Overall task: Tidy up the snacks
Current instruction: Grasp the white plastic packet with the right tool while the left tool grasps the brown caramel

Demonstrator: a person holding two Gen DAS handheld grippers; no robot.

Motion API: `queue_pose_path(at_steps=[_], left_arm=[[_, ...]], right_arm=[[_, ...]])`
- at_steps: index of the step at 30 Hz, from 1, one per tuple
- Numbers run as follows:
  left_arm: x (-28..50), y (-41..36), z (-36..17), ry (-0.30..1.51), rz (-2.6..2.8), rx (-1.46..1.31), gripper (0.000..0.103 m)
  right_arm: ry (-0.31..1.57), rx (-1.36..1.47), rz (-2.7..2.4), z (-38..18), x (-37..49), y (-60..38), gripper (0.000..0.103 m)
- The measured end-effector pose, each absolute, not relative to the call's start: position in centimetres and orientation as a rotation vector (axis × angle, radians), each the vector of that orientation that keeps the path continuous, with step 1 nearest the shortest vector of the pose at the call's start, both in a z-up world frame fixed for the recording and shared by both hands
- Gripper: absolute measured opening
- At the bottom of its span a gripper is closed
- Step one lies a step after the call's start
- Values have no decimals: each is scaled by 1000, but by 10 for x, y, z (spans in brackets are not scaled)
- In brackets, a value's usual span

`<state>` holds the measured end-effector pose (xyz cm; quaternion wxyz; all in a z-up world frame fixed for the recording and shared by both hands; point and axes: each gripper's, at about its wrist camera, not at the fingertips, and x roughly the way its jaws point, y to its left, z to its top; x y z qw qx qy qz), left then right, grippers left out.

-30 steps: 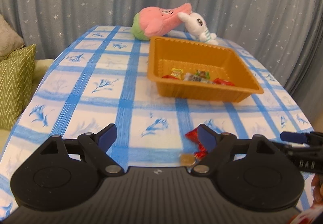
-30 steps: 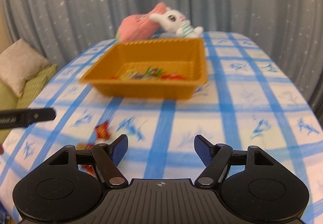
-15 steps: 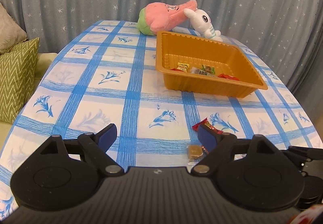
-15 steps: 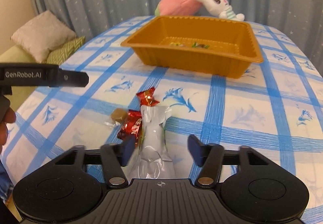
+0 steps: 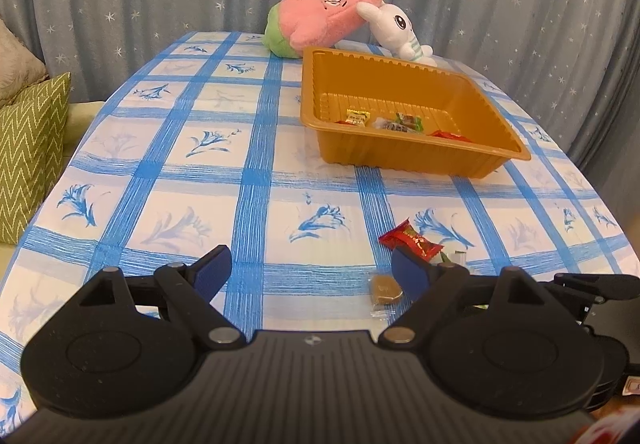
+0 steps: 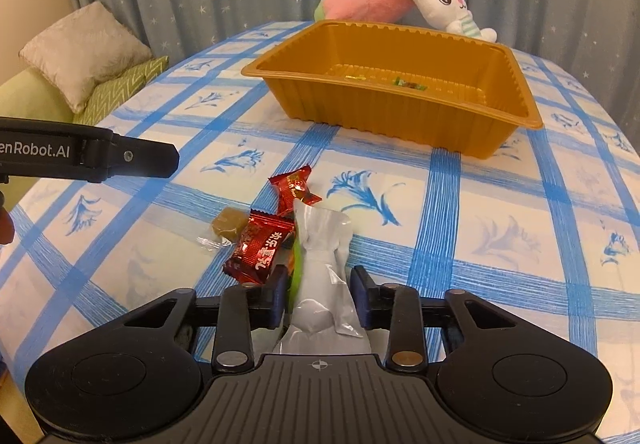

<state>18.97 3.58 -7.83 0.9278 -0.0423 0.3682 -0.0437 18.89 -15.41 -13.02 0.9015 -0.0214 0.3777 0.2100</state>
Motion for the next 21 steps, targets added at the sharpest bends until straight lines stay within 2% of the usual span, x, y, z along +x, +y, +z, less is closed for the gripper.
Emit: queue_pose_path(at_steps=[11, 16, 18, 21], left_arm=[[189, 18, -88, 787, -155, -22, 84], [192, 8, -99, 823, -187, -15, 72], [194, 3, -103, 824, -188, -2, 63], [196, -1, -108, 824, -186, 3, 54]], right_arm=[[765, -9, 360, -122, 191, -169, 31], [758, 32, 311, -115, 195, -185, 31], [753, 40, 298, -112, 195, -189, 31], [753, 55, 289, -111, 196, -194, 31]])
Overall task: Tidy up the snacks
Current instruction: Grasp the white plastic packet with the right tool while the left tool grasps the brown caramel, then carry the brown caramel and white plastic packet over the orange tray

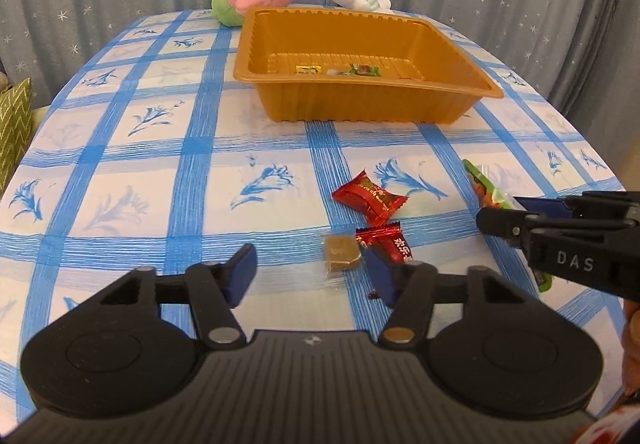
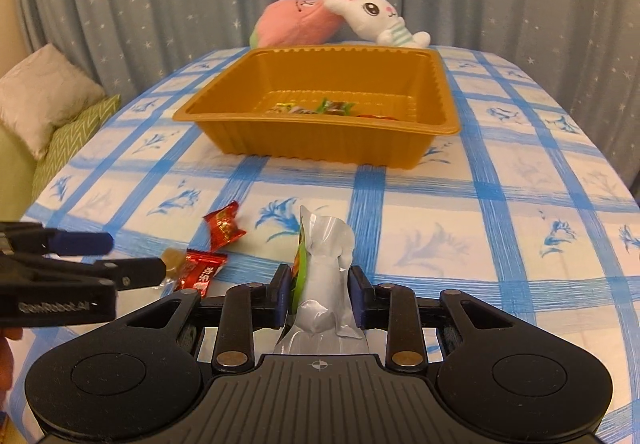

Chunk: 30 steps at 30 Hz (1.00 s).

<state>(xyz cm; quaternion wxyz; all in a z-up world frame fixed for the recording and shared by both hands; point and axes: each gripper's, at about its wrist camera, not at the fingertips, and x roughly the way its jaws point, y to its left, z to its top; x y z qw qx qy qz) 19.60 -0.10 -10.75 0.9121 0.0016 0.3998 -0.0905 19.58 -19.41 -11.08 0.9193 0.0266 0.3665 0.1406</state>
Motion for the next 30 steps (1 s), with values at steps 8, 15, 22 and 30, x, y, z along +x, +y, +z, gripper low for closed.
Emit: queue_pose_path(at_steps=[8, 15, 22, 30], left_arm=[[204, -14, -116, 814, -204, 14, 38], [205, -26, -122, 803, -211, 78, 21], [204, -25, -117, 789, -196, 72, 19], [203, -19, -108, 780, -180, 34, 19]], right_arm=[[758, 73, 285, -111, 198, -199, 31], [760, 90, 276, -111, 201, -203, 31], [755, 98, 282, -110, 201, -202, 31], [746, 98, 285, -107, 200, -201, 31]])
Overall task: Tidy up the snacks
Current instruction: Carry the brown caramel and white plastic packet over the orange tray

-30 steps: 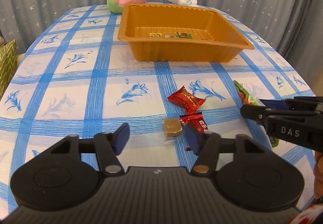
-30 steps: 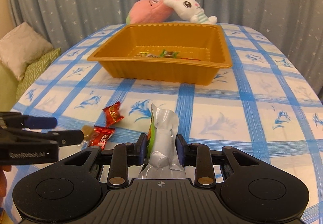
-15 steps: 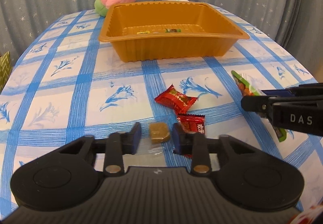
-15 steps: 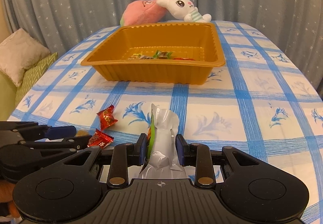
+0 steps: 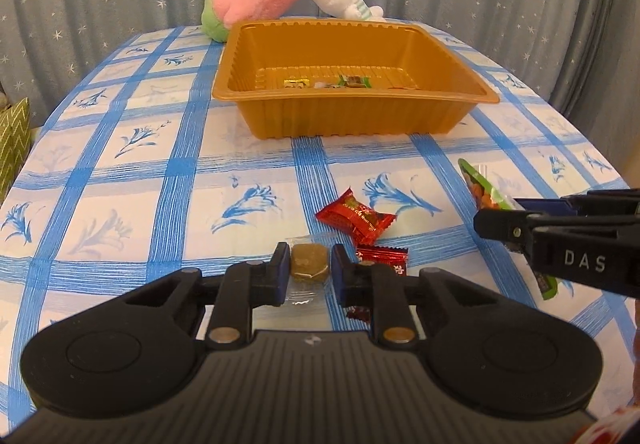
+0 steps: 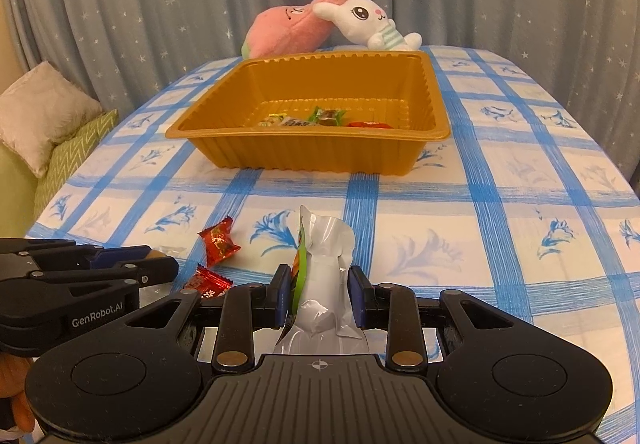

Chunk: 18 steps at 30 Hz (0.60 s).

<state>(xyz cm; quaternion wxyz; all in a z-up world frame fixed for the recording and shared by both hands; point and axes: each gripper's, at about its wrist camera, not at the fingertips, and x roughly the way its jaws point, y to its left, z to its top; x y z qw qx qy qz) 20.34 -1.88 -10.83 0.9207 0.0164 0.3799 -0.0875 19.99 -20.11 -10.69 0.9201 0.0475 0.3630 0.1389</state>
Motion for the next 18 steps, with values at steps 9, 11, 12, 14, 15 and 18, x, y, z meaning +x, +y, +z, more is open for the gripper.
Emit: queue_pose_path(at_steps=[9, 11, 12, 14, 15, 18], left_arm=[[204, -15, -104, 780, -170, 9, 19], [204, -14, -103, 780, -169, 3, 19], [204, -14, -102, 778, -171, 0, 19], [204, -14, -100, 773, -177, -11, 19], [205, -14, -98, 770, -181, -18, 19], [206, -16, -92, 756, -189, -21, 19]], right_arm=[[741, 93, 289, -104, 200, -199, 31], [738, 94, 290, -103, 200, -199, 31], [735, 94, 290, -102, 200, -200, 31], [728, 95, 289, -100, 201, -201, 31], [723, 96, 289, -98, 201, -201, 31], [709, 100, 287, -93, 204, -203, 31]])
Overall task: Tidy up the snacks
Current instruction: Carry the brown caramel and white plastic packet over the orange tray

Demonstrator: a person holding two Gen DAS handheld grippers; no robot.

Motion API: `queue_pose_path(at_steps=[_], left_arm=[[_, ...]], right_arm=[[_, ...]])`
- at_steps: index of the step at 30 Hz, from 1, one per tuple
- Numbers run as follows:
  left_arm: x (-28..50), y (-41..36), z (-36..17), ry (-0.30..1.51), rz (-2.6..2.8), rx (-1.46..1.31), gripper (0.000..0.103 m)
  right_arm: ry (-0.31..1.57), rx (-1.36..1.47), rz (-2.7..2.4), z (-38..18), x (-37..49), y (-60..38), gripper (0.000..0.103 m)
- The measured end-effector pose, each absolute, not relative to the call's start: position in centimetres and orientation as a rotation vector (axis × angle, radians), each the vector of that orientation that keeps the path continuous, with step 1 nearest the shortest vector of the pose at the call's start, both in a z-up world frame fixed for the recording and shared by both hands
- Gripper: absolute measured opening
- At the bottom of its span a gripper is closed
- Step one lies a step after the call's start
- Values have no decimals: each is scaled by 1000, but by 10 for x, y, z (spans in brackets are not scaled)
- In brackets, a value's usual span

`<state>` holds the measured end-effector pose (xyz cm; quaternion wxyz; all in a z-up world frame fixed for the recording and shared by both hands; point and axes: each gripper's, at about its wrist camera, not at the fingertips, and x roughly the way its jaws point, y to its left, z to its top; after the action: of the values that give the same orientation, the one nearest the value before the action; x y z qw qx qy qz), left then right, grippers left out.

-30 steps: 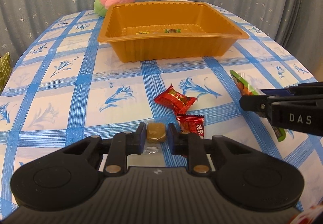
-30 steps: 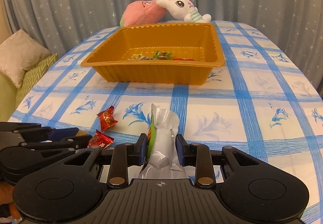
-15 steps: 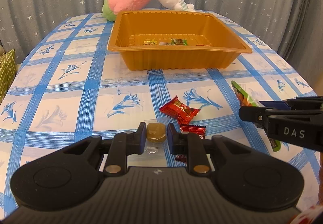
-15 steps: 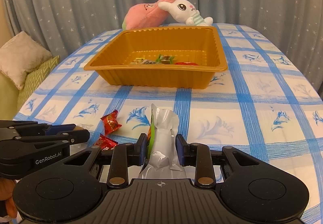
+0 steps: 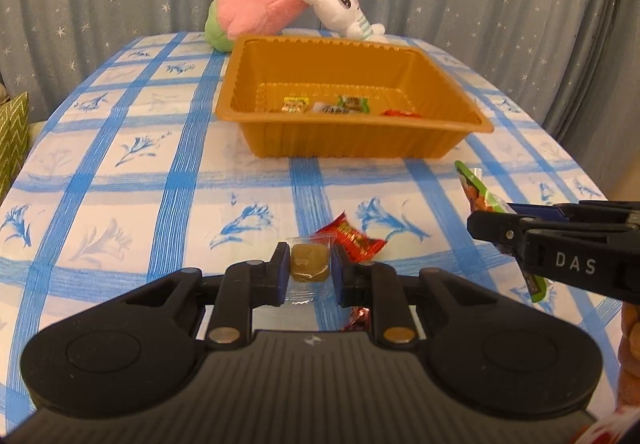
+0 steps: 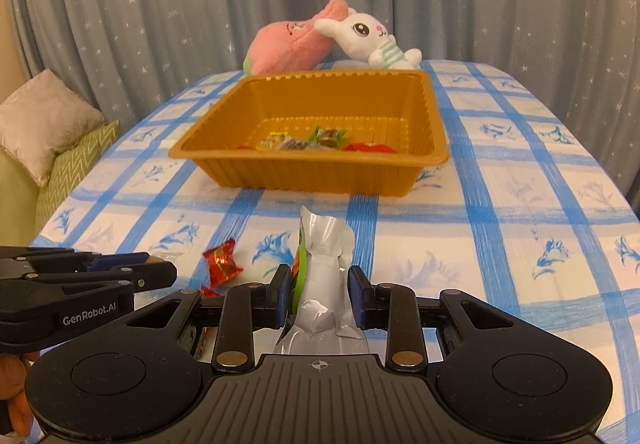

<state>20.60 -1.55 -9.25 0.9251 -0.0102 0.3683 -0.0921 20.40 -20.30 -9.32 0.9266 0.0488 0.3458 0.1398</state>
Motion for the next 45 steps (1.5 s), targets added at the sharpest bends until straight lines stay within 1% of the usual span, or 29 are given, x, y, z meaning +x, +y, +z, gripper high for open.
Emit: queue_pose_path(at_steps=[12, 25, 35, 45], left_arm=[[233, -25, -68, 703, -226, -1, 19], [283, -34, -42, 646, -242, -27, 19], [321, -35, -30, 620, -238, -41, 19], [351, -27, -33, 632, -215, -63, 19]], right_arm=[[665, 140, 280, -68, 224, -221, 31], [603, 140, 272, -40, 267, -233, 31], [620, 140, 277, -40, 303, -231, 31], [634, 126, 280, -42, 338, -226, 31]])
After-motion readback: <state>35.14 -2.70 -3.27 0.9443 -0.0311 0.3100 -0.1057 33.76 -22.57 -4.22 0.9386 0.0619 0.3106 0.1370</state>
